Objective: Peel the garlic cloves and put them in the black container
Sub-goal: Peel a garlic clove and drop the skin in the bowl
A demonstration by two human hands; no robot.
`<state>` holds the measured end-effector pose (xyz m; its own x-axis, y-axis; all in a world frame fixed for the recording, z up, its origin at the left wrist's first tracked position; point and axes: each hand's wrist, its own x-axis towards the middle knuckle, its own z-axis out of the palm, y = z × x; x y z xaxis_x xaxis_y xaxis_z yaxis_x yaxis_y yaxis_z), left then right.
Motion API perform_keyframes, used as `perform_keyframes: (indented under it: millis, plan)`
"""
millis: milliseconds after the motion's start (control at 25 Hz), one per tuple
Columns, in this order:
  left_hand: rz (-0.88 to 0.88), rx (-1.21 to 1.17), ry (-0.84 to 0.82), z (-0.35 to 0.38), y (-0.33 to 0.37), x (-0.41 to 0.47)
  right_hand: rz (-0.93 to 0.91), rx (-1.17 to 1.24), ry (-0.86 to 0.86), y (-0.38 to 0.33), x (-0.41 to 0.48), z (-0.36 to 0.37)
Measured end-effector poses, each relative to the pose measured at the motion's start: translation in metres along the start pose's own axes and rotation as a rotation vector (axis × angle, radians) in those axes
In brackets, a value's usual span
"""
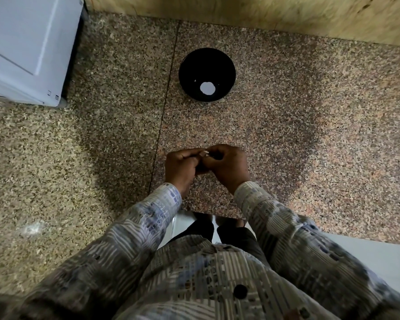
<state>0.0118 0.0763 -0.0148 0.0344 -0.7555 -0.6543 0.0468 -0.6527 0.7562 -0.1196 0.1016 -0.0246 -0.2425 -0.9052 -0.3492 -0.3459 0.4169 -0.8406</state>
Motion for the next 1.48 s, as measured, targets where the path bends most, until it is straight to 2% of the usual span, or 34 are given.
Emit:
perform_keyframes:
  millis: [440,680,760,840,1000,1040,1200,1320,1480]
  plan:
    - [-0.1,-0.061,-0.044,-0.006,0.0,0.007,0.044,0.019,-0.021,0.003,0.001,0.0]
    - [-0.195,-0.163,-0.105,-0.014,-0.007,0.014,-0.038,-0.054,-0.062,0.001,0.001,-0.002]
    - [-0.162,-0.143,-0.154,-0.019,-0.007,0.018,-0.033,-0.003,-0.076,-0.001,0.004,-0.005]
    - [-0.061,-0.016,-0.189,-0.021,-0.001,0.017,0.017,0.088,-0.094,-0.002,0.006,-0.008]
    - [0.319,0.567,-0.14,-0.022,0.005,0.02,0.085,0.191,-0.109,-0.001,0.009,-0.013]
    - [0.338,0.582,-0.102,-0.021,0.006,0.019,0.093,0.21,-0.115,-0.003,0.008,-0.013]
    - [0.218,0.338,-0.044,-0.013,0.006,0.015,0.173,0.4,-0.156,-0.003,0.006,-0.009]
    - [0.209,0.347,-0.01,-0.009,0.0,0.017,0.181,0.5,-0.167,-0.002,0.002,0.002]
    - [0.236,0.354,0.122,0.01,0.0,0.011,0.137,0.284,-0.008,-0.007,-0.003,0.023]
